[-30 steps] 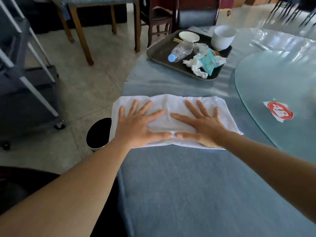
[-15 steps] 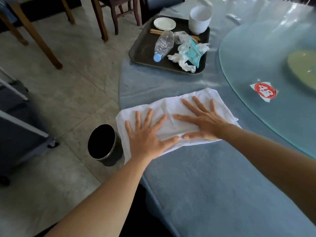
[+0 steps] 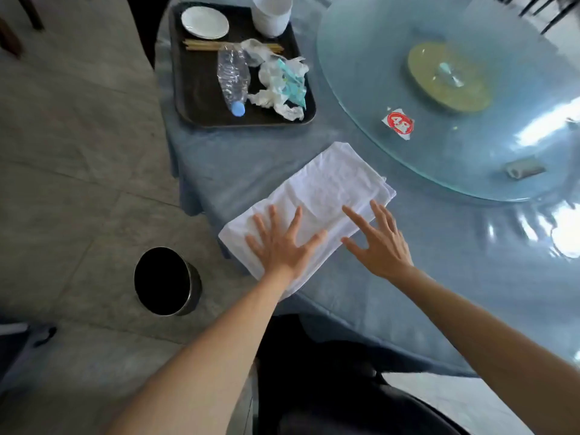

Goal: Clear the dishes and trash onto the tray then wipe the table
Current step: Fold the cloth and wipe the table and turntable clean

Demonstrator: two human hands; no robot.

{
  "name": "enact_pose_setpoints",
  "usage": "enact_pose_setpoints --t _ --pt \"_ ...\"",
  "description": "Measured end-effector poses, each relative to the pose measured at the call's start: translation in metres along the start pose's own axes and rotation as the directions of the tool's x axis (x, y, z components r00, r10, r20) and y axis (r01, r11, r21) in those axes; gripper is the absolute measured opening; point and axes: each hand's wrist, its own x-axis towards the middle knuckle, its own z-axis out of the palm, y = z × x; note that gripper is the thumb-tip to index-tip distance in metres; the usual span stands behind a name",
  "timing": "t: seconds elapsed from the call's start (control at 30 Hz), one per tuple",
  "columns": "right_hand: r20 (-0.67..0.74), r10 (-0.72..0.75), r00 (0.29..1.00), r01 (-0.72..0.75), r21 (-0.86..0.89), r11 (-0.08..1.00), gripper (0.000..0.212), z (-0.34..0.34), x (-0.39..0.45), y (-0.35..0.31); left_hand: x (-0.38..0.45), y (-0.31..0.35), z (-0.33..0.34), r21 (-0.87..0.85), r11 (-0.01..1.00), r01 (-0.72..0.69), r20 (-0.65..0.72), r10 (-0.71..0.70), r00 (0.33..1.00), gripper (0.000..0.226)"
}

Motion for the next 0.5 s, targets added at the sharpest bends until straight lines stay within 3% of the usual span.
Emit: enact_pose_setpoints --t 0.1,0.23,0.5 --pt "0.036 0.193 0.980 -0.196 0.134 0.971 0.072 0.005 -0.031 -0.023 0.003 -0.001 -0.014 -0.023 1.000 -0.002 0.154 0.005 0.988 0.082" --pt "0.036 0.332 0.943 -0.328 0.282 0.902 0.075 0.014 -0.044 -0.054 0.007 0.001 -0.017 -0.007 1.000 -0.002 0.209 0.003 0.978 0.081" --pt "0.050 0.606 0.794 -0.500 0.622 0.603 0.081 0.010 -0.025 -0.103 0.005 0.007 -0.028 0.041 0.999 -0.011 0.282 -0.001 0.959 0.074"
